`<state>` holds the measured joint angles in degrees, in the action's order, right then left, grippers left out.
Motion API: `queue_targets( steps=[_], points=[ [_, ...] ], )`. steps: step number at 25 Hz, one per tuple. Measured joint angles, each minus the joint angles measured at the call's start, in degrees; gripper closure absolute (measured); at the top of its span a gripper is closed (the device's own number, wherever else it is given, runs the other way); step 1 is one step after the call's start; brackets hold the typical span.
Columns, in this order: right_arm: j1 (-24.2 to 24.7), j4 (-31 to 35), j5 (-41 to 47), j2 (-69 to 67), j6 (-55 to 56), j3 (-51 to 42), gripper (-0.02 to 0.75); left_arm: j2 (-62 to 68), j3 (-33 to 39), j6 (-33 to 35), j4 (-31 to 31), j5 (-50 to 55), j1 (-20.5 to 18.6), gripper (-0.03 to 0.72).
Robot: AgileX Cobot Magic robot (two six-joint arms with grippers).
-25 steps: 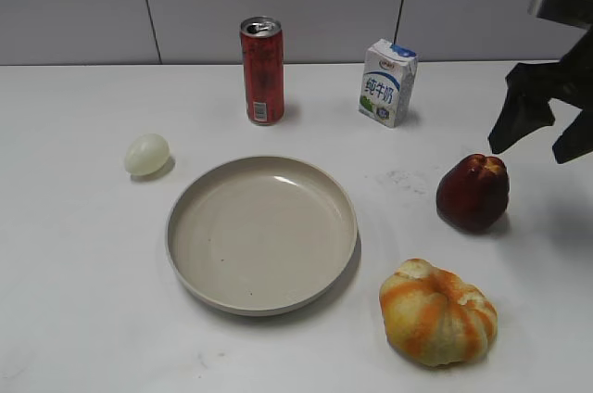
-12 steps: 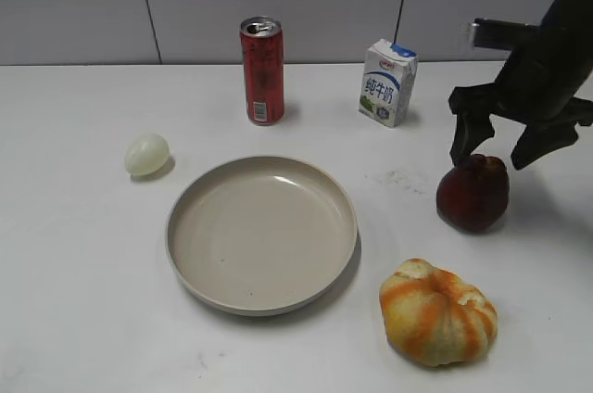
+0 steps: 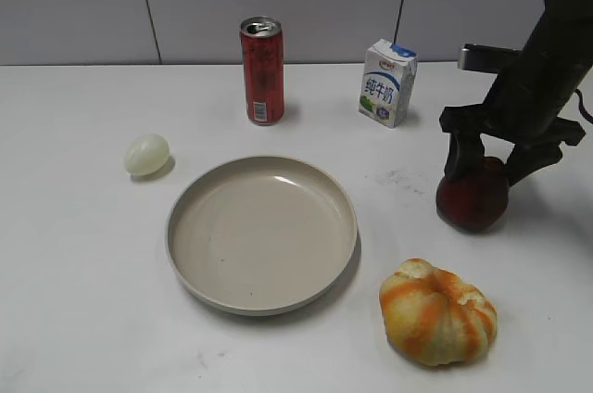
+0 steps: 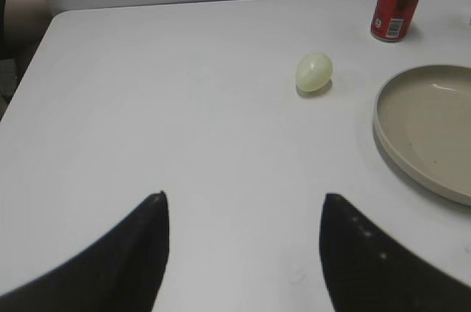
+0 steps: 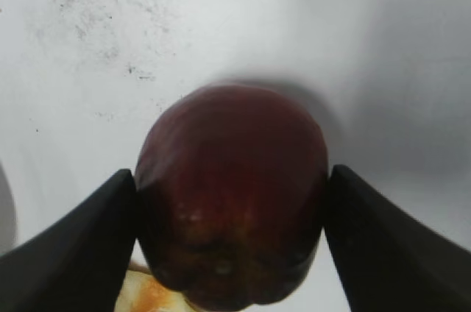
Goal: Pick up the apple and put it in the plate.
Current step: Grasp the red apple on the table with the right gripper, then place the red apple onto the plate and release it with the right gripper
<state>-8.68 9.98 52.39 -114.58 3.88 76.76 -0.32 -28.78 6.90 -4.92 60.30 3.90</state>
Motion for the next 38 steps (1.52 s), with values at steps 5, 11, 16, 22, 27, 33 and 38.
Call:
queue_targets(
  steps=[5,11,16,22,27,33,38],
  points=[
    [0.0,-0.1,2.0,-0.4,0.1,1.5,0.145,0.0,0.0,0.0,0.0,0.0,0.0,0.197],
    [-4.5,-0.6,8.4,-0.5,0.2,9.5,0.145,0.0,0.0,0.0,0.0,0.0,0.0,0.197],
    [-14.2,-0.5,9.9,-0.5,0.2,17.0,0.145,0.0,0.0,0.0,0.0,0.0,0.0,0.197],
    [-25.9,-0.3,7.6,-0.7,0.5,20.4,0.145,0.0,0.0,0.0,0.0,0.0,0.0,0.197],
    [-31.1,-1.1,5.9,-4.7,0.9,20.6,0.145,0.0,0.0,0.0,0.0,0.0,0.0,0.197],
    [-32.0,-2.0,4.6,-9.3,0.9,20.6,0.145,0.0,0.0,0.0,0.0,0.0,0.0,0.197],
    [-32.0,-2.5,4.2,-9.6,0.8,20.6,0.083,0.0,0.0,0.0,0.0,0.0,0.0,0.197]
  ],
)
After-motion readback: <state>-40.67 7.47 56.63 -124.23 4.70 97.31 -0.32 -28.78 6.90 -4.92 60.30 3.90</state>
